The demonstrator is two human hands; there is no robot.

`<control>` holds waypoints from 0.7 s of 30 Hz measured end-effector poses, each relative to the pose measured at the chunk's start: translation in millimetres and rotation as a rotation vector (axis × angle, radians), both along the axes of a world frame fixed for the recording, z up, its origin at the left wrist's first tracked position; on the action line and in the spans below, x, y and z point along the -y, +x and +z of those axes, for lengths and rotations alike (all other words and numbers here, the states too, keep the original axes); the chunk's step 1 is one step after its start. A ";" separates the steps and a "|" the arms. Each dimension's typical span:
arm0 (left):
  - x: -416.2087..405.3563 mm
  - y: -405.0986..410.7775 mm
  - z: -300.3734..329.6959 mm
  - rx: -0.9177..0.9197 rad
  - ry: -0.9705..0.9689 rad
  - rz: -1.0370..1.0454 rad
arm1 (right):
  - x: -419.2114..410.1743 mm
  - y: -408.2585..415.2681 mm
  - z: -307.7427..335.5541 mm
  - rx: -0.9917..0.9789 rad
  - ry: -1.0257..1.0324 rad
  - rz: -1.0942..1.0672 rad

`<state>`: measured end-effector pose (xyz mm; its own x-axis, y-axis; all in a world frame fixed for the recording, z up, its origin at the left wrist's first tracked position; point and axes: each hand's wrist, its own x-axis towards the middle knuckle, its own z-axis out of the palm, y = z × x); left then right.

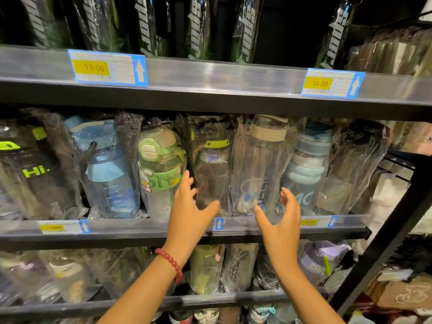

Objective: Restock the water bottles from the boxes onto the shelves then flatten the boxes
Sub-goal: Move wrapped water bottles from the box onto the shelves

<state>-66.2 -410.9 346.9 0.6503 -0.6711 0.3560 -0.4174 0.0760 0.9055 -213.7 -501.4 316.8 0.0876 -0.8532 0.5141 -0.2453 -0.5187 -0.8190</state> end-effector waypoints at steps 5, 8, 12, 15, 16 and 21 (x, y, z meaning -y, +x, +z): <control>-35.0 21.8 -0.3 0.067 -0.364 0.283 | -32.8 18.3 2.0 0.074 -0.167 0.145; -53.6 50.1 -2.3 0.078 -0.428 0.475 | -49.8 45.1 12.1 0.011 -0.170 0.350; -68.5 82.0 -3.5 0.079 -0.350 0.623 | -64.2 83.7 18.9 -0.110 -0.144 0.511; -78.0 95.0 -2.7 0.115 -0.273 0.663 | -72.8 109.9 18.5 -0.206 -0.104 0.542; -81.5 98.6 -2.9 0.151 -0.261 0.674 | -75.2 115.9 17.4 -0.217 -0.091 0.539; -91.5 115.5 -3.8 0.130 -0.167 0.657 | -83.2 133.0 11.7 -0.195 -0.035 0.462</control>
<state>49.3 -319.4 343.2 0.8483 -0.0815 0.5232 -0.5291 -0.0961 0.8431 -80.7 -418.2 328.5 0.5499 -0.6851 0.4778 -0.1303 -0.6354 -0.7611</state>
